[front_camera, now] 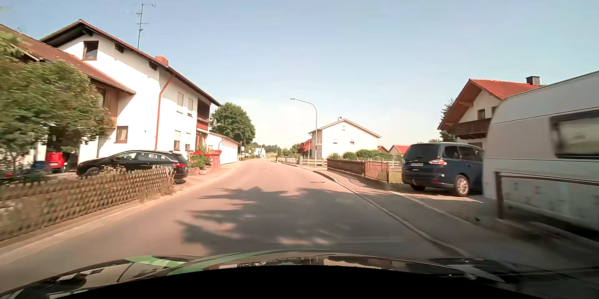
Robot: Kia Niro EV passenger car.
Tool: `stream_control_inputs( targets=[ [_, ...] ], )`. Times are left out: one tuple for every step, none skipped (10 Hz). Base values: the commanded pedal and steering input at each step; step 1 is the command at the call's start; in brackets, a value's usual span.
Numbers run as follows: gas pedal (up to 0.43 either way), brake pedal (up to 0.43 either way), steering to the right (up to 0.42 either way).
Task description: Follow the waypoints while adhering to traffic rules and regulations
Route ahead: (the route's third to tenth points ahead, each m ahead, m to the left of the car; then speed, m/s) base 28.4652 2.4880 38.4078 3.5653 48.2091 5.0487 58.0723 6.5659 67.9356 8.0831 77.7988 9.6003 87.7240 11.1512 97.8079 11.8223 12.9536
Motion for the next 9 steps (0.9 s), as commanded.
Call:
stream_control_inputs(
  targets=[
    [0.098, 0.0, -0.026],
    [0.098, 0.0, -0.029],
    [0.098, 0.0, -0.031],
    [0.098, 0.0, -0.031],
    [0.098, 0.0, -0.031],
    [0.098, 0.0, -0.03],
    [0.098, 0.0, -0.03],
    [0.098, 0.0, -0.03],
    [0.098, 0.0, -0.03]
  ],
)
